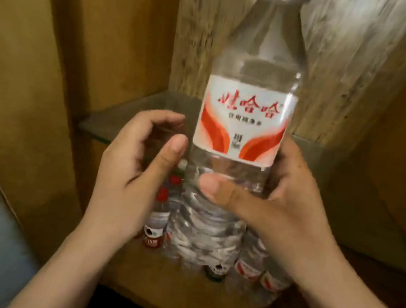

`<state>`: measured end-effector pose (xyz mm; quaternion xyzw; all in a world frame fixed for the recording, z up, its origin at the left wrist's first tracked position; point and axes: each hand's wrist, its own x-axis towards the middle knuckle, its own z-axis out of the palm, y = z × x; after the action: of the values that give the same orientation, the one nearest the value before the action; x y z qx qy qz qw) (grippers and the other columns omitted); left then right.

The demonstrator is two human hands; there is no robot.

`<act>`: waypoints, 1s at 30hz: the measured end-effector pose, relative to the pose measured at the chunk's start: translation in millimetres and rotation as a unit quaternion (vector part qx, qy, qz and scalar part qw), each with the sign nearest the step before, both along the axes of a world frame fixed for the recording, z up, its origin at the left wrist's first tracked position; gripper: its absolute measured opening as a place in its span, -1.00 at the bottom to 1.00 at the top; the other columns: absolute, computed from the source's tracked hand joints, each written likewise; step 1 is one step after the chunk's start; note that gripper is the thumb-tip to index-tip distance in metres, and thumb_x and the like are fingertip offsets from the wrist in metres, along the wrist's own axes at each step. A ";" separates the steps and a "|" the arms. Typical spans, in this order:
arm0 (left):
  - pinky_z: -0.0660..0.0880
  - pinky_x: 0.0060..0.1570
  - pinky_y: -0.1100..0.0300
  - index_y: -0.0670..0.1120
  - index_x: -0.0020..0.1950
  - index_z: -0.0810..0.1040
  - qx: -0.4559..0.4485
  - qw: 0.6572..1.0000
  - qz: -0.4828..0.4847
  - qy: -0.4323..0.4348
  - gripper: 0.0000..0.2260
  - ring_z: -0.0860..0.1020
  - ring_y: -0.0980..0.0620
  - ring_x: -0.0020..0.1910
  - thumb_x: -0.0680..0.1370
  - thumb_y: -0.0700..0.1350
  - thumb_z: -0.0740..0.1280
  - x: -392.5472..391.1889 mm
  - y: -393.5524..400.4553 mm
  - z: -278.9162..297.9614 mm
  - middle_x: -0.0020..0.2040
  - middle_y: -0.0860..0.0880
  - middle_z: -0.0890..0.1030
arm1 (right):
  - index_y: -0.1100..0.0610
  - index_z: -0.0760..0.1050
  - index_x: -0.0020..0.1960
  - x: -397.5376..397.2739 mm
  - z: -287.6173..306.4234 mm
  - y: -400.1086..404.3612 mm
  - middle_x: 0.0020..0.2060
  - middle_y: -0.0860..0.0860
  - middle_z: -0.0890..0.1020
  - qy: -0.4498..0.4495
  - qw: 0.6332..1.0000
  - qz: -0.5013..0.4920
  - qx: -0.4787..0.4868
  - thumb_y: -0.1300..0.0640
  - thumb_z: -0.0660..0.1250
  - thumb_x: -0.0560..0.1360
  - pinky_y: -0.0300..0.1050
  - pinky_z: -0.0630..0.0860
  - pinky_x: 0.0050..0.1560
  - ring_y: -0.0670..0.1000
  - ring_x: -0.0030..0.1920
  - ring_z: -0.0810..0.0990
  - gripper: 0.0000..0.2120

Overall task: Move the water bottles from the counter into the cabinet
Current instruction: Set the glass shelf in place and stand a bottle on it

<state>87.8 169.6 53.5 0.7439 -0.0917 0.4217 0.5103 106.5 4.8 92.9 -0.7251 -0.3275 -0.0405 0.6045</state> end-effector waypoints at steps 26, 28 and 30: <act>0.27 -0.23 0.28 0.14 -0.29 0.53 0.253 0.927 0.255 0.112 -0.80 0.50 0.22 -0.28 0.43 0.04 0.14 59.0 55.6 -5.2 -0.29 0.23 0.57 | 0.13 0.30 0.24 249.0 51.6 186.0 0.08 0.02 0.51 0.051 0.989 -0.138 0.020 0.30 0.54 0.23 0.08 0.45 0.25 0.04 0.11 0.51 -0.32; 0.28 -0.24 0.28 0.13 -0.29 0.54 0.249 0.928 0.252 0.113 -0.80 0.51 0.21 -0.28 0.43 0.04 0.14 59.5 54.8 -5.0 -0.30 0.22 0.57 | 0.13 0.32 0.27 252.2 52.5 189.4 0.20 0.10 0.45 0.051 0.986 -0.156 0.009 0.28 0.56 0.21 0.10 0.43 0.29 0.09 0.18 0.48 -0.29; 0.28 -0.24 0.27 0.13 -0.28 0.54 0.247 0.929 0.251 0.115 -0.80 0.50 0.21 -0.29 0.43 0.03 0.14 59.9 54.2 -4.7 -0.30 0.22 0.57 | 0.13 0.34 0.27 252.7 51.8 192.2 0.25 0.13 0.37 0.051 0.985 -0.164 0.009 0.28 0.56 0.21 0.08 0.40 0.32 0.11 0.20 0.45 -0.29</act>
<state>147.7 223.8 48.8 0.8886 0.0558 0.4115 0.1951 359.3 197.0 144.7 -0.7645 -0.1730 -0.1048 0.6120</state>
